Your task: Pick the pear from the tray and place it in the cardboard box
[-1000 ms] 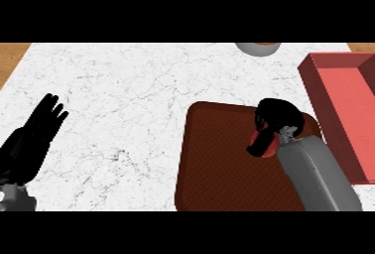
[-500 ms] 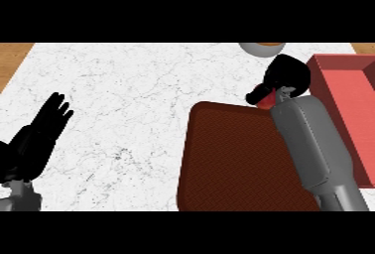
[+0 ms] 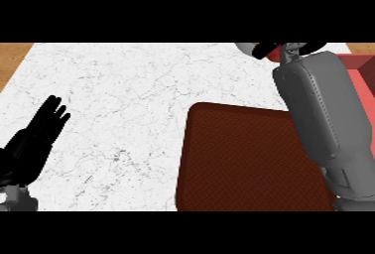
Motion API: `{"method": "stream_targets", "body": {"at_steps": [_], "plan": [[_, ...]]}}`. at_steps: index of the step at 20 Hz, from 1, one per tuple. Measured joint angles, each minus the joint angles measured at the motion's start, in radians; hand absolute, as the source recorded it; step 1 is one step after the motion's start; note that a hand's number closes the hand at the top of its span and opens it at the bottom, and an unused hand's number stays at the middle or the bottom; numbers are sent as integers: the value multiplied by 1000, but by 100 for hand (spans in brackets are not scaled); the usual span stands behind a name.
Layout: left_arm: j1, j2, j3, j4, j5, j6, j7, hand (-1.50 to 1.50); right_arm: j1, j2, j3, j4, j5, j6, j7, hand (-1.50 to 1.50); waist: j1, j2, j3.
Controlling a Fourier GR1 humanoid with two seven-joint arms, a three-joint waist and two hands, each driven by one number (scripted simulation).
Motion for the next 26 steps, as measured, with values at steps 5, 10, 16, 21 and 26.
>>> {"method": "stream_targets", "body": {"at_steps": [5,10,16,21,26], "plan": [[-1,6,10,-9,5,0,11,0,-46,-50,-24,-40,61,2,52,150,-7,-1,0],[12,-3,9,-28,4,3,15,0,-38,-128,-79,-60,82,1,44,150,-9,-1,0],[6,-8,14,3,-5,-1,-11,0,-4,-214,-132,-39,70,28,0,150,-11,0,0],[4,-5,16,-17,-1,-3,10,0,75,-269,-166,-32,49,-21,-82,150,-10,1,0],[14,-17,9,-15,-12,-8,-10,0,129,-292,-201,37,29,-121,-165,150,-6,2,1]]}}
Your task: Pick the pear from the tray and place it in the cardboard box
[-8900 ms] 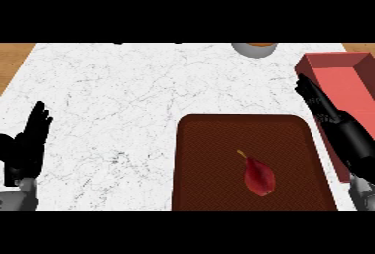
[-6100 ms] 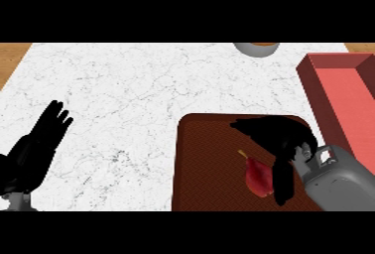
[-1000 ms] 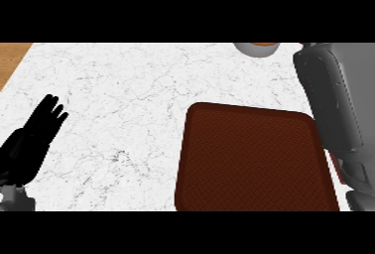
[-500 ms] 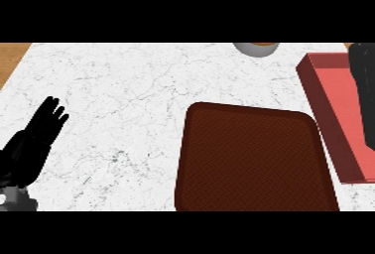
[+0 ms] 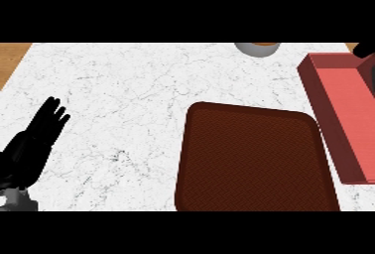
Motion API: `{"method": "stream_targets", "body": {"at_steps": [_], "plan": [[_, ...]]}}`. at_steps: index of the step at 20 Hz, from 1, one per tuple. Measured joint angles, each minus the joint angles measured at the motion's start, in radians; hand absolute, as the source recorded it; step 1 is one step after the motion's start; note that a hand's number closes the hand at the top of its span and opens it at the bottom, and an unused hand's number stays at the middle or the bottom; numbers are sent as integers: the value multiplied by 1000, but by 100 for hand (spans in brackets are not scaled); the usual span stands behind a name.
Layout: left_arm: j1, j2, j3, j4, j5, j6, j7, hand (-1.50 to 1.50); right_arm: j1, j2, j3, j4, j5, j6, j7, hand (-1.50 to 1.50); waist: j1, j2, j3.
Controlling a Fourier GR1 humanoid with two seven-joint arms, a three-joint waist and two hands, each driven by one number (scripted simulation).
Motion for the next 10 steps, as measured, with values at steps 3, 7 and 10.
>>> {"method": "stream_targets", "body": {"at_steps": [3,7,10], "plan": [[-10,5,9,9,7,-5,5,0,26,-16,-26,55,-19,-51,-52,150,1,1,0],[10,3,9,0,9,-18,-3,0,67,-3,-65,137,-60,-120,-105,150,4,2,0],[-3,-3,3,1,-2,-4,5,0,94,-3,-111,194,-106,-120,-118,-150,2,2,0]]}}
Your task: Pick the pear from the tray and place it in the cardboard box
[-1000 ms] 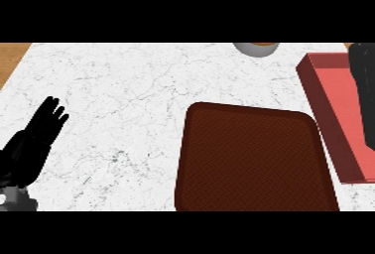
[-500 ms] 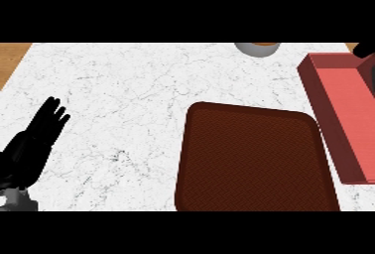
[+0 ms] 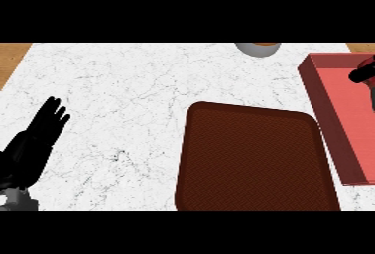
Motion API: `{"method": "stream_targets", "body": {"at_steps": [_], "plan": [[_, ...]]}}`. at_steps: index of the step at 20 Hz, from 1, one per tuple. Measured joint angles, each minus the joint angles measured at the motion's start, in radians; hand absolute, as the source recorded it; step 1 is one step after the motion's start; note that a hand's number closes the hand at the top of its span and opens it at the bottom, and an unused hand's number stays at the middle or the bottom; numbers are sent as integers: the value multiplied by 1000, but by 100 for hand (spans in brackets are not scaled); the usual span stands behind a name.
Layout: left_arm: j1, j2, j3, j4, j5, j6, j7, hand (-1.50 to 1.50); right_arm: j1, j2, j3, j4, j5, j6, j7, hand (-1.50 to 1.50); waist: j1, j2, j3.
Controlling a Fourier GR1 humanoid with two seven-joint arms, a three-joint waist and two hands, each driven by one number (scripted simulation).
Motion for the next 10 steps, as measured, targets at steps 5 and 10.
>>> {"method": "stream_targets", "body": {"at_steps": [5,10], "plan": [[-17,11,11,16,4,-7,3,0,47,16,-48,43,-68,-3,-13,-150,-3,-1,0],[-9,10,16,0,3,-3,12,0,90,42,-67,21,-126,-93,-105,-150,-3,-2,0]]}}
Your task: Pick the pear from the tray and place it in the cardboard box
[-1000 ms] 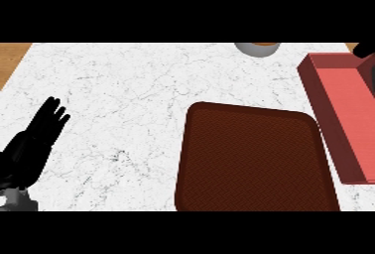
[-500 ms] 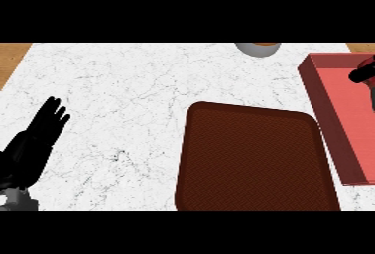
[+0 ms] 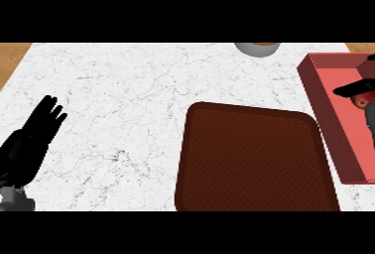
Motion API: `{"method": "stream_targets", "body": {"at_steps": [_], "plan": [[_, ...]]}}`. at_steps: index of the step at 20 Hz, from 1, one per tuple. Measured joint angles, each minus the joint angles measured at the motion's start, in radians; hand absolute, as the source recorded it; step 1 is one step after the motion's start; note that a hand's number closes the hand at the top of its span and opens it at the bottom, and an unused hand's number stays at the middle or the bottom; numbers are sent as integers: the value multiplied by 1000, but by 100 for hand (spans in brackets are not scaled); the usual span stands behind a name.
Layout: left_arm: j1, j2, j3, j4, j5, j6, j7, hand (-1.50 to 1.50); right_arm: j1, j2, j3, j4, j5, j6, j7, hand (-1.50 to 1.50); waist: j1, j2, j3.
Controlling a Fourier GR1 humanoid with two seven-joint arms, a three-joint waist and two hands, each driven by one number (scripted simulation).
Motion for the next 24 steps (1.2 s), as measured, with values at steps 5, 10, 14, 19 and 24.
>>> {"method": "stream_targets", "body": {"at_steps": [5,10,14,19,24], "plan": [[0,-4,1,7,-3,4,-2,0,16,33,-81,-94,-80,-187,-58,-150,-8,-3,0],[-16,5,14,22,4,6,9,0,44,54,-164,-203,-187,-295,-90,-150,-14,-4,0],[1,-13,-2,12,-15,14,-3,0,127,48,-215,-336,-273,-292,-89,-150,-18,-5,-1],[-2,-7,7,7,-7,11,6,0,271,31,-286,-518,-411,-231,-102,-150,-21,-6,-1],[22,-17,5,1,-8,1,-12,0,430,18,-346,-688,-543,-128,-116,-150,-19,-5,-1]]}}
